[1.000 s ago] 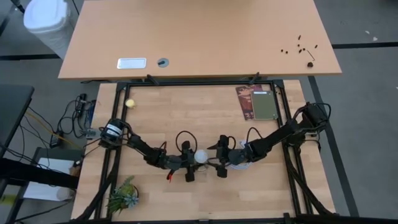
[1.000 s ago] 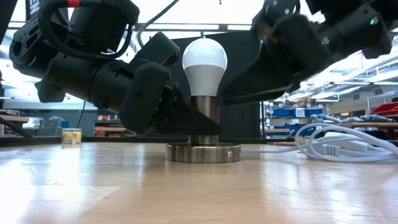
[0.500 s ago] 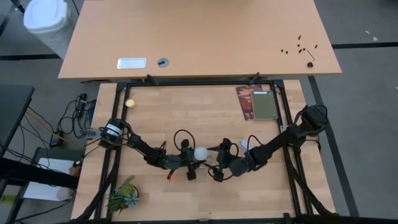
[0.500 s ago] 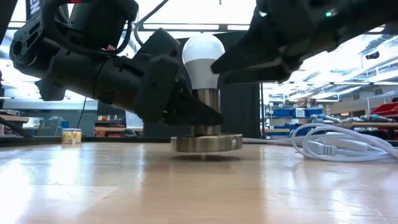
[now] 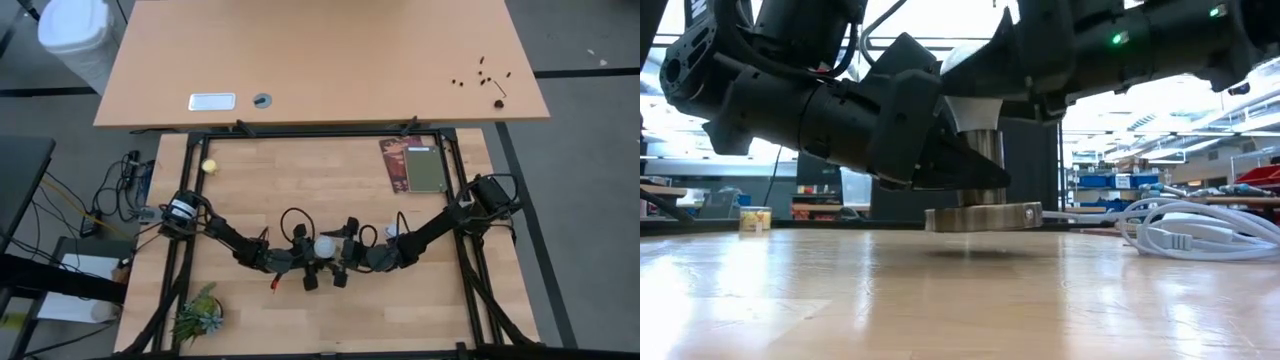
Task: Screw lightbulb
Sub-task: Remove the lightbulb from the lamp
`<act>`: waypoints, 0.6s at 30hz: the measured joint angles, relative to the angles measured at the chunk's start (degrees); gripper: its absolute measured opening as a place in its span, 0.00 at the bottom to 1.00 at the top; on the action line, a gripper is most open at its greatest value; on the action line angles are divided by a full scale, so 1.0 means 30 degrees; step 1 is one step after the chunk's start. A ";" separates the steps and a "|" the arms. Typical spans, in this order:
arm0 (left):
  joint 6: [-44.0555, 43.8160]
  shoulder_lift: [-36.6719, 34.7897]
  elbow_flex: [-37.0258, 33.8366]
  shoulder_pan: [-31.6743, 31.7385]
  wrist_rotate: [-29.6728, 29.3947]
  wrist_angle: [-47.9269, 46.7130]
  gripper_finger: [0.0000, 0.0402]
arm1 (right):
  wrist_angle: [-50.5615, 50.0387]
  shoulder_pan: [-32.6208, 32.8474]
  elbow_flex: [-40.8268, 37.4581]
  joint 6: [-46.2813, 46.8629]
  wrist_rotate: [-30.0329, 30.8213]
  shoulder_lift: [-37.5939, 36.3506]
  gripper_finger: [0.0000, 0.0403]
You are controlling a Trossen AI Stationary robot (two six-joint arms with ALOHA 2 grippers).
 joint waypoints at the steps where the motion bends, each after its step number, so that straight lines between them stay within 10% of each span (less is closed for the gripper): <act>1: -0.0031 0.0000 0.0057 0.0000 0.0003 0.0003 0.47 | 0.0055 -0.0090 -0.0007 -0.0093 -0.0035 0.0000 0.84; 10: -0.0100 0.0000 0.0075 0.0015 0.0035 -0.0025 0.47 | 0.0156 -0.0475 -0.0007 -0.0556 -0.0929 0.0000 0.64; 18: -0.0268 -0.0002 0.0024 -0.0009 0.0383 -0.0056 0.47 | 0.0200 -0.0461 -0.0015 -0.0502 -0.1283 0.0000 0.64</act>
